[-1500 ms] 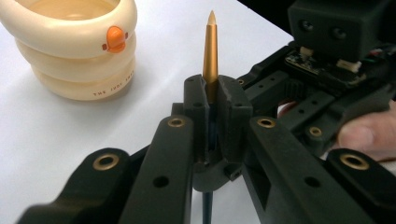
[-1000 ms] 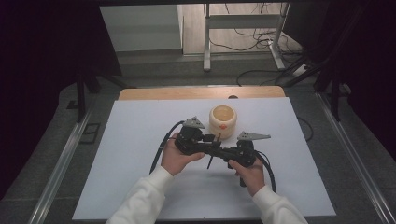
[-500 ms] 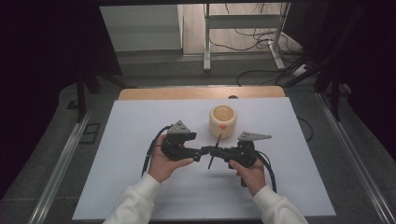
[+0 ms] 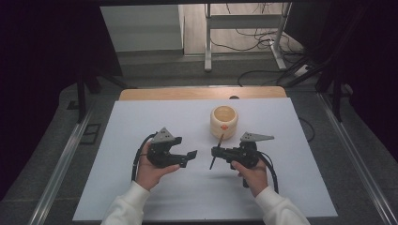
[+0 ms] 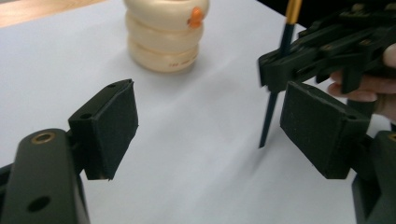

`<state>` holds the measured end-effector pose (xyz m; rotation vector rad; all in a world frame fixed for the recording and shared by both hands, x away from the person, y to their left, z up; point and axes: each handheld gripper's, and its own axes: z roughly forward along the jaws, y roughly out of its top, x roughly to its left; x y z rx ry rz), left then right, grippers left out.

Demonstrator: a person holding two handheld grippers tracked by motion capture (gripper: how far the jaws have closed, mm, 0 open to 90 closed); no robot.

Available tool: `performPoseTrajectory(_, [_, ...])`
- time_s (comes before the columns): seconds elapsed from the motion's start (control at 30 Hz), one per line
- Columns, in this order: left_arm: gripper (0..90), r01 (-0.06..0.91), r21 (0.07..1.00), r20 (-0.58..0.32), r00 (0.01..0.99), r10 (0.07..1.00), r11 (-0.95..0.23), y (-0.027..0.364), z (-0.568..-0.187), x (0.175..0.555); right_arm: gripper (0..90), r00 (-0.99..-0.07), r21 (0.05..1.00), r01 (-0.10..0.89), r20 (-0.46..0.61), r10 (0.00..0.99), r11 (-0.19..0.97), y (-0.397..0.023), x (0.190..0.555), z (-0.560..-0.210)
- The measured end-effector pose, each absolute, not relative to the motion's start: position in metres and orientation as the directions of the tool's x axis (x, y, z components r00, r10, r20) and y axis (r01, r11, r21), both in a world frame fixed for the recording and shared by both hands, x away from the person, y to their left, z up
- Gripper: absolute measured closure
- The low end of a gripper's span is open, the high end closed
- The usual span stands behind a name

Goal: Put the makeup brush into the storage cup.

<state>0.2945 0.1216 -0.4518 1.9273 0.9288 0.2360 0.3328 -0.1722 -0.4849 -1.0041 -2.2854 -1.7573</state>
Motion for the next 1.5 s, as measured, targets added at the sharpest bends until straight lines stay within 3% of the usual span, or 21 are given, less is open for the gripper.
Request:
performPoseTrajectory(0.67, [16.6,0.536,0.798,-0.189,0.658,0.729,-0.277,0.141,-0.474,0.284,83.9,-0.784,0.837,0.532,0.431,0.447,0.126,-0.176,0.331,-0.483])
performPoseTrajectory(1.5, [16.9,0.589,0.775,-0.153,0.526,0.837,-0.229,0.213,-0.506,0.259,83.9,-0.78,0.841,0.527,0.423,0.461,0.121,-0.181,0.332,-0.482])
